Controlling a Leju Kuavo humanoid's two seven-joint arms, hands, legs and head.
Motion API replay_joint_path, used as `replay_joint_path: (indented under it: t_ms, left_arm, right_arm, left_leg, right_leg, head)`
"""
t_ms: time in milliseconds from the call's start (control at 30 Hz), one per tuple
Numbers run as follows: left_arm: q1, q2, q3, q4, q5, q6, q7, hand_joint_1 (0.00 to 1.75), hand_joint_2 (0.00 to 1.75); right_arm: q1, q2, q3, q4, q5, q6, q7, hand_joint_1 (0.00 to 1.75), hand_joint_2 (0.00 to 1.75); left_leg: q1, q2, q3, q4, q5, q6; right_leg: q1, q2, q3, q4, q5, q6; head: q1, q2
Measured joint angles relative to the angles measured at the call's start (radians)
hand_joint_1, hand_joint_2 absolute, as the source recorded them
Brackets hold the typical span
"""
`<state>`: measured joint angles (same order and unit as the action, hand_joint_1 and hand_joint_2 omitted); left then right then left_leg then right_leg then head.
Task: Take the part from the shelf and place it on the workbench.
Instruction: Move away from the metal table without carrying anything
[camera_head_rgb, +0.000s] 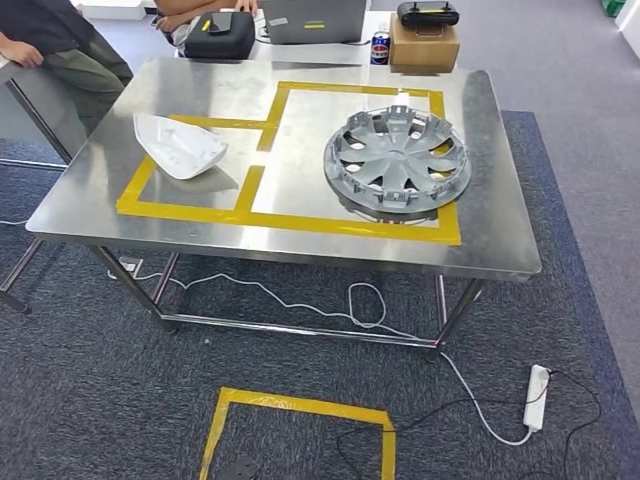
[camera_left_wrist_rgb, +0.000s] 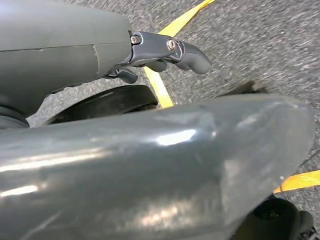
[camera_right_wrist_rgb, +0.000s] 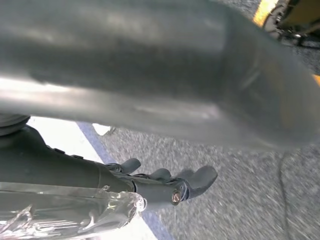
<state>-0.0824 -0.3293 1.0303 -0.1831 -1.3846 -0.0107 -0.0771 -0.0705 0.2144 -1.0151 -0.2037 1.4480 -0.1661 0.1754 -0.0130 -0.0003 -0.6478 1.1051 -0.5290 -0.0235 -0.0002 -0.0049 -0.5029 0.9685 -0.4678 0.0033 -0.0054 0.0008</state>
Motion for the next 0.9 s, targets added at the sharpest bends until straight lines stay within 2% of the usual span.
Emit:
replay_joint_path:
  t_ms: [33, 67, 100, 133, 167, 200, 233, 267, 300, 333, 367, 400, 433, 467, 533, 567, 600, 633, 667, 700, 733, 767, 800, 833, 900]
  left_arm:
    - [0.000, 0.001, 0.000, 0.000, -0.002, 0.002, -0.003, 0.00, 0.00]
    - [-0.001, 0.001, 0.000, 0.000, -0.004, 0.004, -0.006, 0.00, 0.00]
    - [-0.001, 0.002, 0.000, 0.000, -0.006, 0.006, -0.008, 0.00, 0.00]
    - [-0.001, 0.002, 0.000, 0.000, -0.008, 0.008, -0.009, 0.00, 0.00]
    - [-0.001, 0.003, 0.000, 0.000, -0.009, 0.009, -0.010, 0.00, 0.00]
    - [-0.002, 0.003, -0.001, 0.000, -0.011, 0.009, -0.011, 0.00, 0.00]
    - [-0.005, 0.002, -0.001, 0.000, -0.013, 0.009, -0.012, 0.00, 0.00]
    - [-0.007, 0.002, -0.001, 0.000, -0.015, 0.010, -0.013, 0.00, 0.00]
    - [-0.009, 0.001, -0.001, 0.000, -0.016, 0.011, -0.014, 0.00, 0.00]
    - [-0.010, 0.001, -0.001, 0.000, -0.016, 0.012, -0.015, 0.00, 0.00]
    - [-0.008, 0.002, -0.001, 0.000, -0.017, 0.012, -0.015, 0.00, 0.00]
    - [-0.005, 0.002, -0.001, 0.000, -0.017, 0.011, -0.012, 0.00, 0.00]
    - [-0.002, 0.003, -0.001, 0.000, -0.017, 0.007, -0.010, 0.00, 0.00]
    - [-0.001, 0.004, -0.001, 0.000, -0.017, 0.003, -0.007, 0.00, 0.00]
    - [-0.001, 0.005, -0.001, 0.000, -0.018, -0.001, -0.004, 0.00, 0.00]
    - [-0.001, 0.005, -0.001, 0.000, -0.019, -0.001, -0.004, 0.00, 0.00]
    - [-0.001, 0.005, -0.001, 0.000, -0.019, 0.001, -0.004, 0.00, 0.00]
    - [-0.001, 0.005, -0.001, 0.000, -0.019, 0.004, -0.004, 0.00, 0.00]
    - [-0.001, 0.005, -0.001, 0.000, -0.019, 0.006, -0.004, 0.00, 0.00]
    - [-0.001, 0.004, -0.001, 0.000, -0.019, 0.008, -0.004, 0.00, 0.00]
    - [-0.001, 0.004, -0.001, 0.000, -0.020, 0.010, -0.004, 0.00, 0.00]
    - [-0.001, 0.003, -0.002, 0.000, -0.021, 0.012, -0.004, 0.00, 0.00]
    - [-0.001, 0.002, -0.002, 0.000, -0.022, 0.013, -0.005, 0.00, 0.00]
    - [-0.002, 0.002, -0.003, 0.000, -0.022, 0.013, -0.005, 0.00, 0.00]
    - [-0.003, 0.002, -0.003, 0.000, -0.022, 0.014, -0.006, 0.00, 0.00]
  right_arm:
    - [0.000, 0.000, 0.000, 0.000, -0.003, 0.005, 0.004, 0.00, 0.00]
    - [0.001, 0.000, 0.000, 0.000, -0.007, 0.012, 0.009, 0.00, 0.00]
    - [0.001, 0.000, 0.000, 0.000, -0.012, 0.023, 0.017, 0.00, 0.00]
    - [0.000, 0.000, -0.001, 0.000, -0.016, 0.036, 0.026, 0.00, 0.00]
    - [0.000, 0.000, -0.002, 0.000, -0.020, 0.048, 0.033, 0.00, 0.00]
    - [0.000, 0.000, -0.002, 0.000, -0.022, 0.057, 0.038, 0.00, 0.00]
    - [-0.001, 0.000, -0.003, 0.000, -0.025, 0.064, 0.040, 0.00, 0.00]
    - [-0.002, 0.000, -0.004, 0.000, -0.026, 0.068, 0.039, 0.00, 0.00]
    - [-0.003, 0.000, -0.005, 0.000, -0.028, 0.070, 0.038, 0.00, 0.00]
    - [-0.003, 0.000, -0.006, 0.000, -0.030, 0.071, 0.037, 0.00, 0.00]
    - [-0.001, 0.000, -0.007, 0.000, -0.031, 0.071, 0.037, 0.00, 0.00]
    - [0.001, 0.000, -0.008, 0.000, -0.033, 0.072, 0.039, 0.00, 0.00]
    - [0.004, 0.000, -0.009, 0.000, -0.035, 0.072, 0.042, 0.00, 0.00]
    - [0.006, 0.000, -0.010, 0.000, -0.036, 0.072, 0.045, 0.00, 0.00]
    - [0.006, 0.000, -0.011, 0.000, -0.036, 0.072, 0.047, 0.00, 0.00]
    - [0.004, 0.000, -0.011, 0.000, -0.035, 0.072, 0.046, 0.00, 0.00]
    - [0.003, 0.000, -0.011, 0.000, -0.034, 0.072, 0.044, 0.00, 0.00]
    - [0.002, 0.000, -0.011, 0.000, -0.033, 0.072, 0.042, 0.00, 0.00]
    - [0.002, 0.000, -0.011, 0.000, -0.033, 0.072, 0.041, 0.00, 0.00]
    - [0.002, 0.000, -0.011, 0.000, -0.032, 0.072, 0.040, 0.00, 0.00]
    - [0.000, 0.000, -0.012, 0.000, -0.032, 0.072, 0.040, 0.00, 0.00]
    - [-0.003, 0.000, -0.012, 0.000, -0.032, 0.072, 0.039, 0.00, 0.00]
    - [-0.005, -0.001, -0.012, 0.000, -0.032, 0.072, 0.038, 0.00, 0.00]
    - [-0.006, -0.001, -0.012, 0.000, -0.032, 0.071, 0.036, 0.00, 0.00]
    - [-0.006, 0.000, -0.012, 0.001, -0.033, 0.071, 0.035, 0.00, 0.00]
  left_leg:
    - [0.003, 0.000, -0.016, 0.066, -0.043, -0.005]
    - [0.006, 0.000, -0.024, 0.120, -0.061, -0.008]
    - [0.009, 0.000, -0.020, 0.149, -0.056, -0.010]
    - [0.011, 0.000, -0.001, 0.145, -0.032, -0.012]
    - [0.015, 0.000, 0.035, 0.108, -0.003, -0.014]
    - [0.018, 0.000, 0.085, 0.048, 0.016, -0.015]
    - [0.020, -0.001, 0.139, -0.025, 0.022, -0.015]
    - [0.021, -0.002, 0.179, -0.088, 0.017, -0.011]
    - [0.019, -0.003, 0.201, -0.128, 0.009, -0.004]
    - [0.016, -0.004, 0.203, -0.148, 0.007, 0.005]
    - [0.014, -0.003, 0.193, -0.149, 0.010, 0.016]
    - [0.012, -0.002, 0.182, -0.146, 0.020, 0.025]
    - [0.011, 0.000, 0.170, -0.146, 0.031, 0.035]
    - [0.011, 0.001, 0.157, -0.146, 0.043, 0.042]
    - [0.006, 0.001, 0.127, -0.145, 0.069, 0.050]
    - [0.003, 0.002, 0.112, -0.144, 0.081, 0.052]
    - [0.000, 0.002, 0.095, -0.143, 0.094, 0.053]
    - [-0.003, 0.003, 0.079, -0.142, 0.106, 0.054]
    - [-0.005, 0.003, 0.064, -0.140, 0.117, 0.054]
    - [-0.007, 0.002, 0.050, -0.139, 0.130, 0.053]
    - [-0.008, 0.002, 0.039, -0.138, 0.140, 0.050]
    - [-0.009, 0.002, 0.032, -0.137, 0.151, 0.047]
    - [-0.009, 0.002, 0.028, -0.138, 0.161, 0.043]
    - [-0.009, 0.003, 0.027, -0.138, 0.170, 0.038]
    - [-0.006, 0.003, 0.022, -0.140, 0.182, 0.027]
  right_leg:
    - [0.000, 0.000, -0.015, 0.001, 0.013, -0.001]
    - [0.000, -0.001, -0.032, 0.003, 0.025, 0.001]
    - [0.000, -0.002, -0.048, 0.005, 0.036, 0.003]
    - [-0.001, -0.002, -0.065, 0.009, 0.046, 0.006]
    - [-0.001, -0.002, -0.080, 0.013, 0.056, 0.010]
    - [-0.002, -0.001, -0.093, 0.017, 0.064, 0.015]
    - [-0.001, 0.000, -0.105, 0.023, 0.072, 0.020]
    - [0.000, 0.000, -0.116, 0.029, 0.081, 0.026]
    - [0.001, 0.000, -0.124, 0.032, 0.092, 0.031]
    - [-0.001, 0.000, -0.132, 0.033, 0.103, 0.036]
    - [-0.004, 0.000, -0.138, 0.032, 0.113, 0.041]
    - [-0.007, 0.000, -0.146, 0.035, 0.107, 0.045]
    - [-0.009, 0.001, -0.156, 0.054, 0.080, 0.050]
    - [-0.010, 0.001, -0.170, 0.094, 0.033, 0.053]
    - [-0.009, 0.002, -0.200, 0.223, -0.077, 0.055]
    - [-0.008, 0.002, -0.208, 0.283, -0.107, 0.054]
    - [-0.007, 0.002, -0.202, 0.321, -0.109, 0.052]
    - [-0.005, 0.002, -0.181, 0.328, -0.089, 0.048]
    - [-0.003, 0.002, -0.146, 0.304, -0.058, 0.044]
    - [0.001, 0.002, -0.092, 0.249, -0.032, 0.038]
    - [0.005, 0.002, -0.033, 0.172, -0.029, 0.032]
    - [0.008, 0.001, 0.021, 0.094, -0.039, 0.028]
    - [0.012, 0.002, 0.058, 0.034, -0.053, 0.025]
    - [0.014, 0.002, 0.073, 0.001, -0.065, 0.023]
    - [0.015, 0.002, 0.061, -0.008, -0.051, 0.014]
  head:
    - [-0.001, 0.000]
    - [-0.001, 0.000]
    - [-0.001, 0.000]
    - [-0.001, 0.000]
    - [-0.001, 0.000]
    - [-0.001, 0.000]
    - [-0.001, 0.000]
    - [-0.001, 0.000]
    - [0.000, 0.000]
    - [0.000, 0.000]
    - [0.000, 0.000]
    - [0.000, 0.000]
    - [0.001, 0.000]
    - [0.003, 0.000]
    - [0.008, 0.000]
    - [0.009, 0.000]
    - [0.010, 0.000]
    - [0.010, 0.000]
    - [0.010, 0.000]
    - [0.010, 0.000]
    - [0.010, 0.000]
    - [0.009, 0.000]
    - [0.009, 0.000]
    - [0.010, 0.000]
    - [0.015, 0.000]
